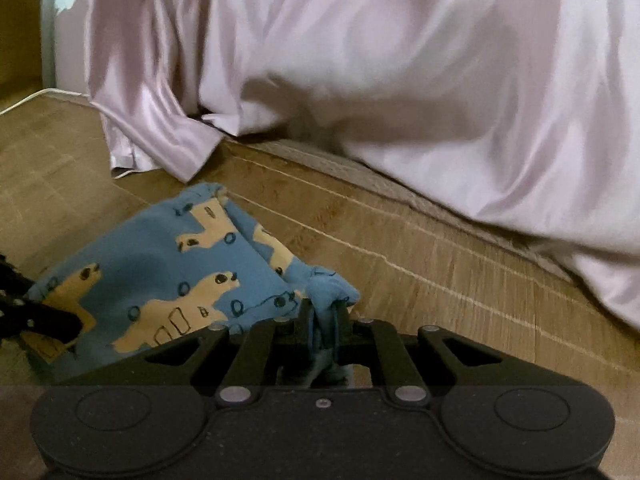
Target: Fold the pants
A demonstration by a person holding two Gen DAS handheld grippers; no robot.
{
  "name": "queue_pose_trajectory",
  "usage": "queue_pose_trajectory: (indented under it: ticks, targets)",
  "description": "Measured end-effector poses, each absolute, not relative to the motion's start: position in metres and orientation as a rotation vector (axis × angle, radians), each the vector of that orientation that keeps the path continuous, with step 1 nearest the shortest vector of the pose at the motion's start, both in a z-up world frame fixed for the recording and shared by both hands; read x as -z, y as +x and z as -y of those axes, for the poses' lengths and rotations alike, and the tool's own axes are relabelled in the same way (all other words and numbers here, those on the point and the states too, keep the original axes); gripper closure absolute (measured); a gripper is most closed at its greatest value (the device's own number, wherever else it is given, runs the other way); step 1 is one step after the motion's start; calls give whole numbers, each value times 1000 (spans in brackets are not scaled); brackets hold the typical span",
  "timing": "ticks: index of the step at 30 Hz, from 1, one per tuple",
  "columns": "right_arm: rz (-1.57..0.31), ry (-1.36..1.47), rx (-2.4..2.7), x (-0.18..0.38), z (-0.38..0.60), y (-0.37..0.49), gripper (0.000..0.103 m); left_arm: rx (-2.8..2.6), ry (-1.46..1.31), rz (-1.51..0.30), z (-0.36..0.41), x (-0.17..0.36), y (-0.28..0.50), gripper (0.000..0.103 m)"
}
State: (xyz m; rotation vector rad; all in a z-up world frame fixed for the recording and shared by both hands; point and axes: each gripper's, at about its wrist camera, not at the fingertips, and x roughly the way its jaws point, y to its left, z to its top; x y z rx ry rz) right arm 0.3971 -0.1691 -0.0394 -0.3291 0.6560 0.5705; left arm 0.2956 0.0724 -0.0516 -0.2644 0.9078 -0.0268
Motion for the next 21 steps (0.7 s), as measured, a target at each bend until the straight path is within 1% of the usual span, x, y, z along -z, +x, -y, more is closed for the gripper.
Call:
queue_pose_trajectory:
  ticks: [1, 2, 3, 4, 5, 6, 7, 8, 9, 10, 12, 13, 14, 15, 17, 21]
  targets:
    - [-653, -328, -563, 39, 170, 397, 86, 31, -253, -906, -72, 50, 295, 71]
    - [-649, -332, -557, 37, 171, 397, 80, 33, -243, -904, -71, 49, 294, 68]
    - [-647, -335, -555, 35, 171, 396, 78, 33, -240, -904, -72, 48, 294, 66]
    - [-646, -337, -554, 33, 171, 396, 70, 28, -246, -903, -73, 46, 294, 64]
    - [-640, -338, -549, 30, 173, 394, 63, 24, -261, -901, -74, 45, 293, 59]
    - [-631, -335, -544, 27, 175, 389, 59, 23, -275, -899, -75, 42, 291, 51]
    - [-619, -328, -531, 24, 178, 384, 46, 20, -287, -897, -76, 40, 288, 45]
    - [-606, -318, -519, 20, 181, 378, 34, 9, -294, -888, -77, 37, 284, 31]
    - [-590, -304, -507, 15, 184, 370, 29, -5, -295, -871, -78, 33, 279, 25]
    - [-578, -286, -495, 10, 187, 363, 21, -21, -293, -849, -78, 29, 273, 22]
    - [-560, -224, -473, -1, 198, 344, 15, -32, -288, -825, -77, 20, 263, 13]
    - [-552, -194, -459, -7, 203, 335, 11, -36, -288, -809, -76, 15, 257, 11]
    - [-539, -162, -447, -12, 209, 323, 5, -45, -286, -792, -74, 9, 249, 6]
    - [-525, -129, -435, -18, 215, 310, 2, -51, -287, -776, -73, 4, 243, 3]
    - [-500, -93, -415, -28, 225, 284, 1, -63, -283, -733, -71, -7, 225, 0]
    - [-490, -57, -349, -41, 238, 231, 1, -97, -224, -643, -66, -21, 188, 0]
